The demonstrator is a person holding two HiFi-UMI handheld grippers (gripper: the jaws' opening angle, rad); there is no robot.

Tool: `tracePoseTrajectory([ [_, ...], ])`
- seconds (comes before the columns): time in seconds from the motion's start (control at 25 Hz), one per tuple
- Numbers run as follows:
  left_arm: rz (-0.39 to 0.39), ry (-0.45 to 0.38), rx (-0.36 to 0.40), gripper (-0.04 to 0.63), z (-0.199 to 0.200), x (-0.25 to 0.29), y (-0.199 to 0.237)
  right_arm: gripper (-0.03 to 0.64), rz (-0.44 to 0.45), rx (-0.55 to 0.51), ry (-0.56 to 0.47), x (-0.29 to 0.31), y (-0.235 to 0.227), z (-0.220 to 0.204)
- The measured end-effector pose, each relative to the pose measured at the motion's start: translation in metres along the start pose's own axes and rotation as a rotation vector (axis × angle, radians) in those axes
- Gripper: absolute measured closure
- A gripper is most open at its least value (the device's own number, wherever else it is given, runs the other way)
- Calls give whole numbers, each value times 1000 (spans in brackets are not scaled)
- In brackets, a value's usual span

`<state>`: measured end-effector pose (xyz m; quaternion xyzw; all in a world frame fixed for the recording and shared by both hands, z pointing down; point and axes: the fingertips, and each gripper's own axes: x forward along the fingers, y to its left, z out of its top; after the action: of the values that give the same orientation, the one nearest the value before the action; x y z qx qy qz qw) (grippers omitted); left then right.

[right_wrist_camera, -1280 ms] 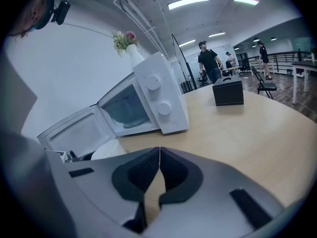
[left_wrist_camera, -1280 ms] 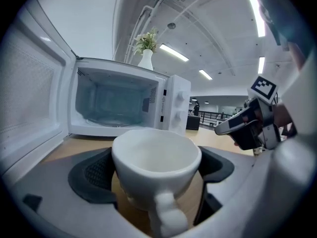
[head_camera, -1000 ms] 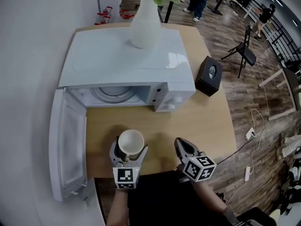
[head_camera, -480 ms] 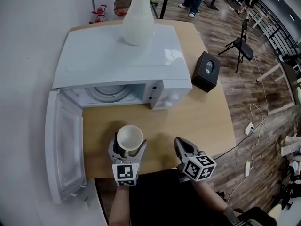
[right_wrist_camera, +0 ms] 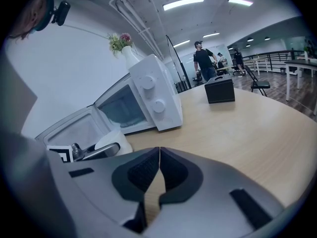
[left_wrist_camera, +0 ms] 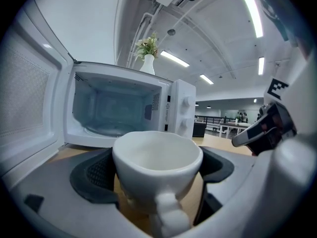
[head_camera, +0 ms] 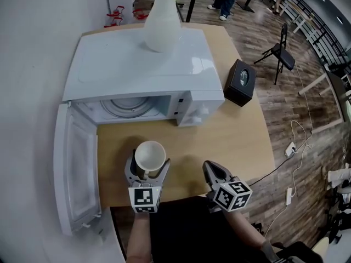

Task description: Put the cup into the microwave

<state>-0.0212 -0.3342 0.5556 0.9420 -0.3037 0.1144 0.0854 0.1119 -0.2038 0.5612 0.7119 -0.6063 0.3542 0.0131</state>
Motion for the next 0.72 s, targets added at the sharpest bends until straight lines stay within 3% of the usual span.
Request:
tracePoseTrajectory([
  [0.72,42,-57,-17,117,52,18,51,623,-10,12,3,20,20,6],
])
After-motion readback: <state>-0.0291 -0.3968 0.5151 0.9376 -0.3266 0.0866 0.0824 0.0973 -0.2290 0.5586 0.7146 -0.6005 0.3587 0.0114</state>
